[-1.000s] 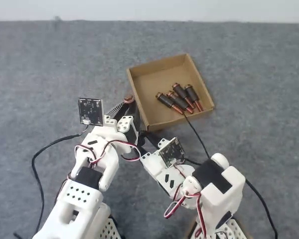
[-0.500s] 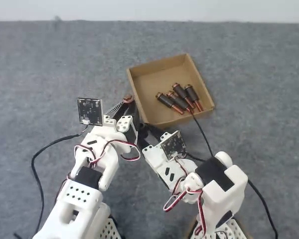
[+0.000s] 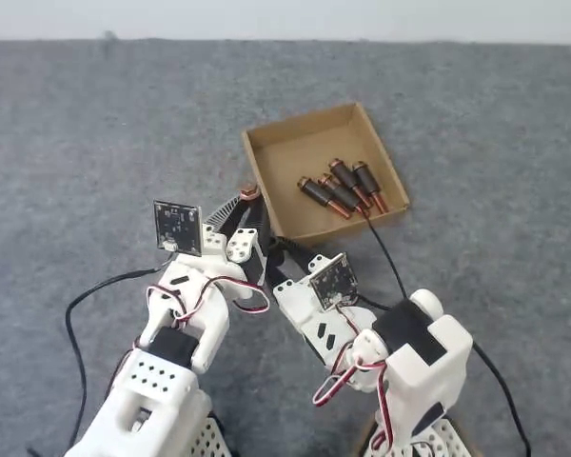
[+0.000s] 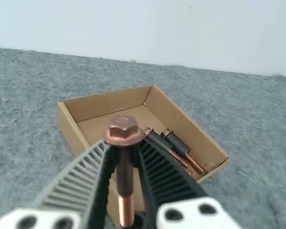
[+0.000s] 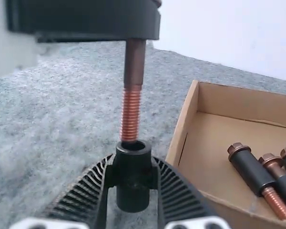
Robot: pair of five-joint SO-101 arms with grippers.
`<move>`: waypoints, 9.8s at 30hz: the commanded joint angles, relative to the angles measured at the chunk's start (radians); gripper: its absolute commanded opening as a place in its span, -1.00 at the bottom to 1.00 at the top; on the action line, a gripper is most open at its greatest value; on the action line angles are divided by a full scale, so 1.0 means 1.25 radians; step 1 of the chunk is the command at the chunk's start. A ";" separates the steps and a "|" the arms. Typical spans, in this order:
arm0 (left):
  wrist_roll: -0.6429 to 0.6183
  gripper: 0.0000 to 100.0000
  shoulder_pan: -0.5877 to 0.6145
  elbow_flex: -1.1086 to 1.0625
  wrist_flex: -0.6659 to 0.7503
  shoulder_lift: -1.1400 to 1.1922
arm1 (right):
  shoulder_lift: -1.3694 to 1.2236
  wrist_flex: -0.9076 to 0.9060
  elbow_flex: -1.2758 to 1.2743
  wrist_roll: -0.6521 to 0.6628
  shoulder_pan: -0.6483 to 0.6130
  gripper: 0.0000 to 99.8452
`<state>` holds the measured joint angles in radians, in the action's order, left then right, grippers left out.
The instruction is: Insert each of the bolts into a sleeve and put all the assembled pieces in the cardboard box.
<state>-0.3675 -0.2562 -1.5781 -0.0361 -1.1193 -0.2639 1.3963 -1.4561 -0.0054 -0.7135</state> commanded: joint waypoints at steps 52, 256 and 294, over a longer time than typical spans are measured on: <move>0.061 -0.98 -0.042 -0.017 -0.017 -0.018 | 0.012 0.009 0.000 0.017 0.007 -0.99; 0.318 -0.98 0.367 -0.085 -0.883 -0.560 | 0.700 -1.907 0.579 0.099 0.509 -0.99; 0.318 -0.98 0.367 -0.085 -0.885 -0.560 | 1.659 -2.080 -0.182 0.104 0.478 -0.99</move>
<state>0.0238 0.1933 -1.6947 -1.1377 -1.8052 1.7983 -1.1968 -1.6678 0.1281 -0.1089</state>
